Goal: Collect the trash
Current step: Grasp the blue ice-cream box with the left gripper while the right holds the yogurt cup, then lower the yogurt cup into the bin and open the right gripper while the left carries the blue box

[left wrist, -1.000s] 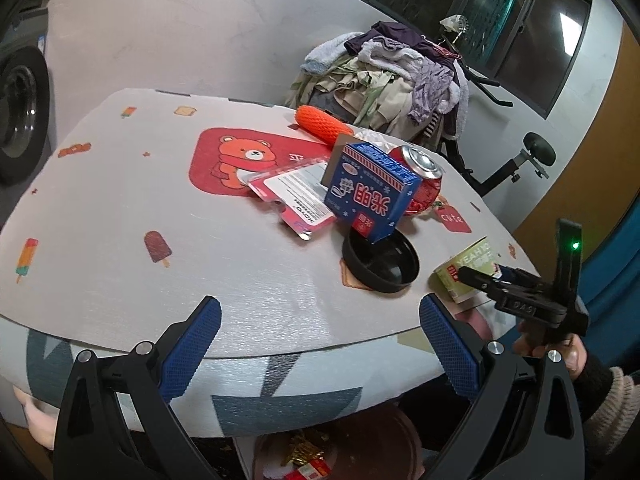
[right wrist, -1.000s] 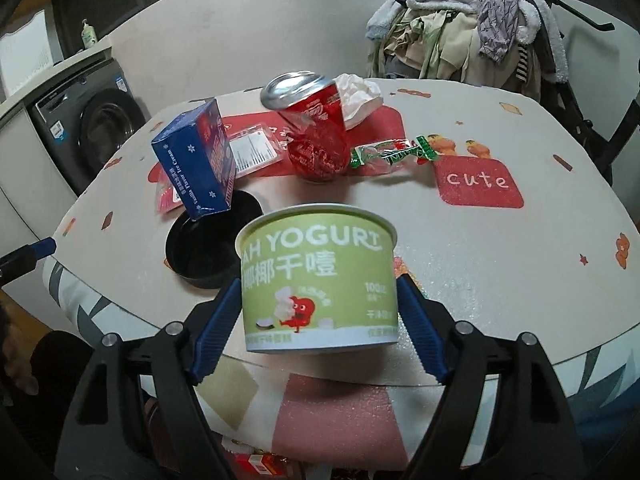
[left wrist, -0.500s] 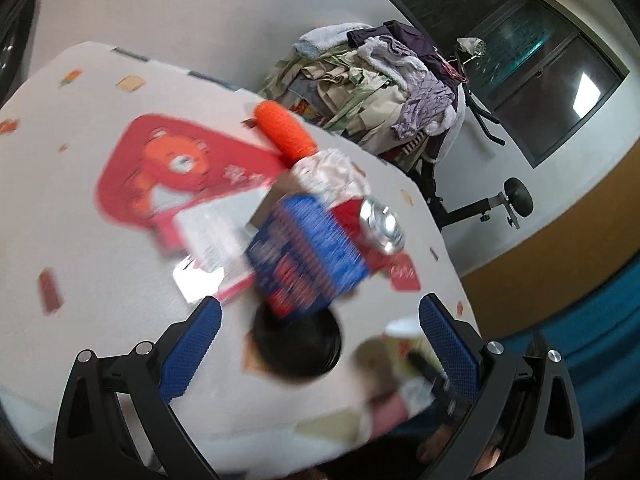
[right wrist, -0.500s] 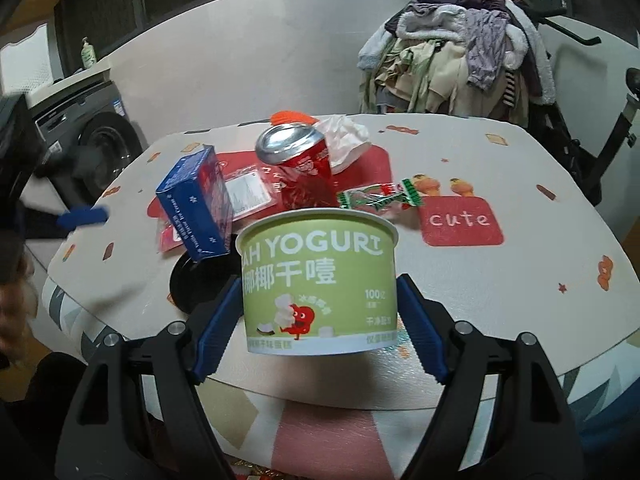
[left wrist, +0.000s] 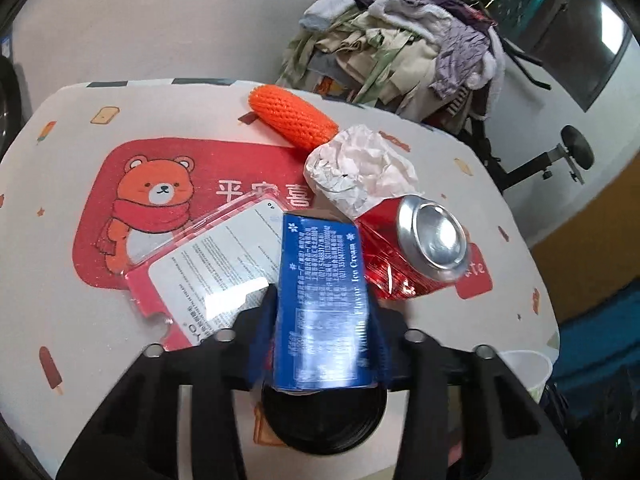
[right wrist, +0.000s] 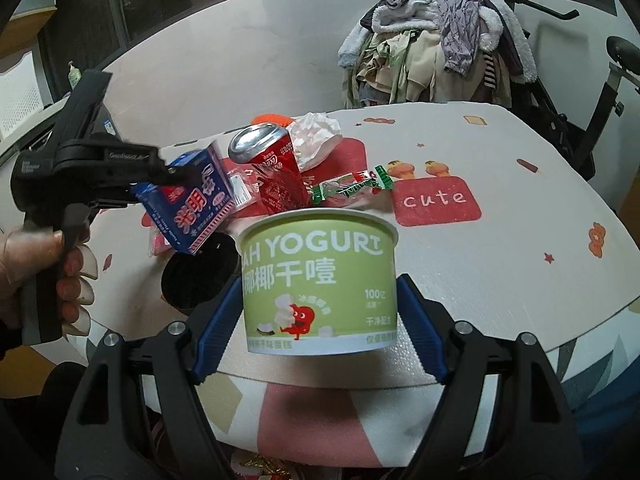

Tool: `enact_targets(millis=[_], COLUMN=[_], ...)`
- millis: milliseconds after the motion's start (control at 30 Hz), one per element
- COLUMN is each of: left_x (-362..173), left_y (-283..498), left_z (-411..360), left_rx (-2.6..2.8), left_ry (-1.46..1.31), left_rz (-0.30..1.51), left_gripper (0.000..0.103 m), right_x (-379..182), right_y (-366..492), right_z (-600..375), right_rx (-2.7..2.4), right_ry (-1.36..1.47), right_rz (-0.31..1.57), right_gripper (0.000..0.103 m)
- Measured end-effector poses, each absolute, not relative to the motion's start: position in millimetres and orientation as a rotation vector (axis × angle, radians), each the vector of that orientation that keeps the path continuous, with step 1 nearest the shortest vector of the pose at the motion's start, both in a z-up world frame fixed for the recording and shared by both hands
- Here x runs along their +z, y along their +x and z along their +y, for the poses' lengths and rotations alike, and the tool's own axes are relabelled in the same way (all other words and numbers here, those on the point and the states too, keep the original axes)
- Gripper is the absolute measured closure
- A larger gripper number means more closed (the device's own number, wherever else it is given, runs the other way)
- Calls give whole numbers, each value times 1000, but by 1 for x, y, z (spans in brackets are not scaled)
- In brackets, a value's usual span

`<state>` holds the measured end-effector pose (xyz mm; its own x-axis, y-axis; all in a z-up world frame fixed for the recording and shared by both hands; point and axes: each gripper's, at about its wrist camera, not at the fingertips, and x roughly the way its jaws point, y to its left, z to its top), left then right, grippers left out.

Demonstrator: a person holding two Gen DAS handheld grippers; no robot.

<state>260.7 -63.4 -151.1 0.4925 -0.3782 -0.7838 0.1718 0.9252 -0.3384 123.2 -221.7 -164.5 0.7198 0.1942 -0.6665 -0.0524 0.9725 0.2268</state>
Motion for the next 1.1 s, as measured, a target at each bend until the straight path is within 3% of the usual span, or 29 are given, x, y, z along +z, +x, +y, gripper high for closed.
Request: enact_targets(millis=[467, 867, 1100], left_x=[-97, -134, -157], left_y=[153, 27, -5], left_z=[-32, 24, 44], left_rx=[-495, -555, -548], left_ry=[-71, -69, -105], left_rz=[864, 878, 886], left_gripper=[64, 64, 64], right_x=[-137, -150, -178], right_y=[91, 37, 17], right_z=[-202, -140, -103], right_rx=[175, 305, 389], right_ry=[189, 88, 20], right_rz=[724, 797, 894], right_gripper=[26, 26, 26])
